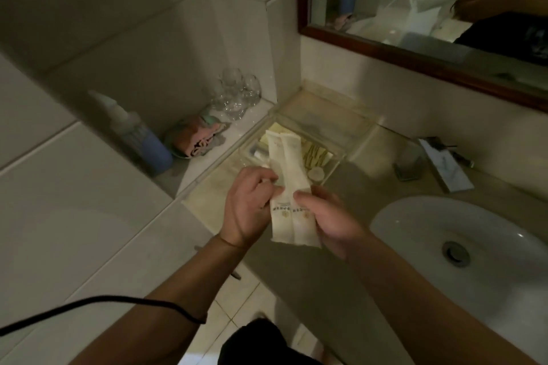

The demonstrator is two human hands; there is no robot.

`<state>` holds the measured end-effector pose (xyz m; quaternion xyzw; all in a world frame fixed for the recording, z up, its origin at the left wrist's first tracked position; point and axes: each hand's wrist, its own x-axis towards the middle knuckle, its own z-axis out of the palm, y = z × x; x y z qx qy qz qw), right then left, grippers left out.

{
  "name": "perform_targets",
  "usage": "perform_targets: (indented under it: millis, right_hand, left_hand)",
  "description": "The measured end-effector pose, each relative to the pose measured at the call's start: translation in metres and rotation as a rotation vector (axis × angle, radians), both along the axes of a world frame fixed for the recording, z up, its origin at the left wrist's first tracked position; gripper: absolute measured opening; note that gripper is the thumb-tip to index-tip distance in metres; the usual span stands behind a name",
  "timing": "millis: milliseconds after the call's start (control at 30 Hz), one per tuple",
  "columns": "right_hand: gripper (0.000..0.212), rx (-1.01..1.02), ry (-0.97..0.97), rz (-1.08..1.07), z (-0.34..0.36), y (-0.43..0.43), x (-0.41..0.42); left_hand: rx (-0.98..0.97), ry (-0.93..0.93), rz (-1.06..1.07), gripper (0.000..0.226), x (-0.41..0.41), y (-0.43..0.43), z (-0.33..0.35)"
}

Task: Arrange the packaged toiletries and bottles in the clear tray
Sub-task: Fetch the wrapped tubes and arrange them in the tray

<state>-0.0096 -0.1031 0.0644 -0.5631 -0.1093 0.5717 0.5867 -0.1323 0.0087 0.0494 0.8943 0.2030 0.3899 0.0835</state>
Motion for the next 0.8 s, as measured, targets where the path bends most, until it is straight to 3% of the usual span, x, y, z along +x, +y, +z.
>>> perform_targets:
  millis: [100, 233, 333, 400, 533, 633, 667, 733, 800]
  right_hand:
    - [0.018, -0.012, -0.014, 0.082, -0.003, 0.018, 0.005]
    - [0.033, -0.15, -0.189, 0.115, -0.008, 0.043, 0.013]
    - [0.035, -0.226, -0.265, 0.157, -0.008, 0.06, 0.015]
    - [0.031, -0.289, -0.415, 0.235, -0.004, 0.071, 0.02]
    - [0.019, -0.447, -0.912, 0.614, 0.015, 0.087, 0.045]
    - [0.023, -0.428, -1.187, 0.898, 0.024, 0.098, 0.056]
    - [0.024, -0.414, -1.255, 0.969, 0.027, 0.102, 0.059]
    - [0.017, -0.37, -1.368, 1.047, 0.035, 0.112, 0.065]
    - [0.009, -0.351, -1.437, 1.066, 0.039, 0.12, 0.072]
  left_hand:
    - [0.029, 0.017, -0.008, 0.013, 0.008, 0.021, -0.013]
    - [0.01, 0.064, -0.077, 0.017, 0.017, 0.044, -0.028]
    - [-0.216, 0.136, -0.125, 0.007, 0.018, 0.064, -0.034]
    - [-0.327, 0.137, -0.087, 0.022, 0.015, 0.078, -0.036]
    - [-0.298, 0.216, -0.132, 0.072, 0.018, 0.116, -0.01]
    - [-0.057, 0.585, -0.38, 0.066, 0.04, 0.134, 0.015]
    - [-0.077, 0.765, -0.436, 0.065, 0.05, 0.135, 0.017]
    - [-0.29, 1.022, -0.494, 0.061, 0.068, 0.136, 0.015]
    - [-0.501, 1.139, -0.502, 0.045, 0.078, 0.132, 0.006]
